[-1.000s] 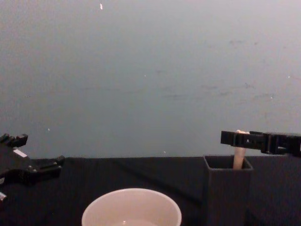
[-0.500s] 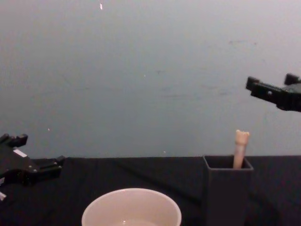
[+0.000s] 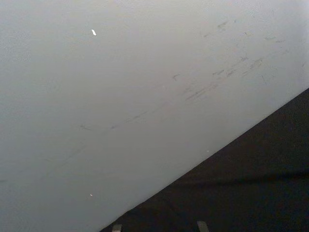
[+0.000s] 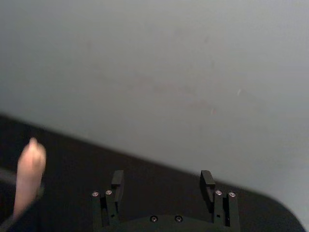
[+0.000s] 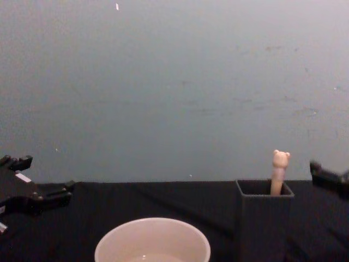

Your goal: Pick up the stirring spoon with one hand, stir inside the cup, then place it back in its original position.

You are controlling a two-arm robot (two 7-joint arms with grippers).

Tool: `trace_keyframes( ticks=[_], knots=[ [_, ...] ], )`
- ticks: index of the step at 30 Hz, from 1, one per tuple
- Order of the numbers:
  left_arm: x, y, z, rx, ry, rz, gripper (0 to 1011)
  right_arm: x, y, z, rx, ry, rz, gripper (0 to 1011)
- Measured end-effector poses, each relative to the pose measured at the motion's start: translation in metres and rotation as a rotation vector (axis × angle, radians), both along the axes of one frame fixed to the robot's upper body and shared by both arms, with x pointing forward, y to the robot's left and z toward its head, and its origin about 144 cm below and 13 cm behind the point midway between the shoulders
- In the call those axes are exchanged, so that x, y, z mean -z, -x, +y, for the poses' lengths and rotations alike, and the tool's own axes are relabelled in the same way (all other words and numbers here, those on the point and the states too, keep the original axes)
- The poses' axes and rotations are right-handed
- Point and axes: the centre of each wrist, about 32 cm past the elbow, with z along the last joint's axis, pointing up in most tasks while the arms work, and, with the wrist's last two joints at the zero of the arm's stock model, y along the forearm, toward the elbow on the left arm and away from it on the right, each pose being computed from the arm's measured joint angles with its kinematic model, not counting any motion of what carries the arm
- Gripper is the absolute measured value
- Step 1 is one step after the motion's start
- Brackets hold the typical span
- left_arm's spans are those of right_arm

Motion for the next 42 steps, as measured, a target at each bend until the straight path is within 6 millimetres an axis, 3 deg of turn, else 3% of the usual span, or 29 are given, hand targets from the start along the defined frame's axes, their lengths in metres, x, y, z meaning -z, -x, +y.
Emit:
trace_keyframes(
  ticks=[9,42],
  knots=[
    [0.0,0.0,0.0,0.0,0.0,0.0,1001,0.022,0.007,-0.007,0.002,0.054,0.112,1000],
    [0.0,0.0,0.0,0.0,0.0,0.0,1001,0.021,0.006,-0.006,0.005,0.052,0.106,1002]
  ],
)
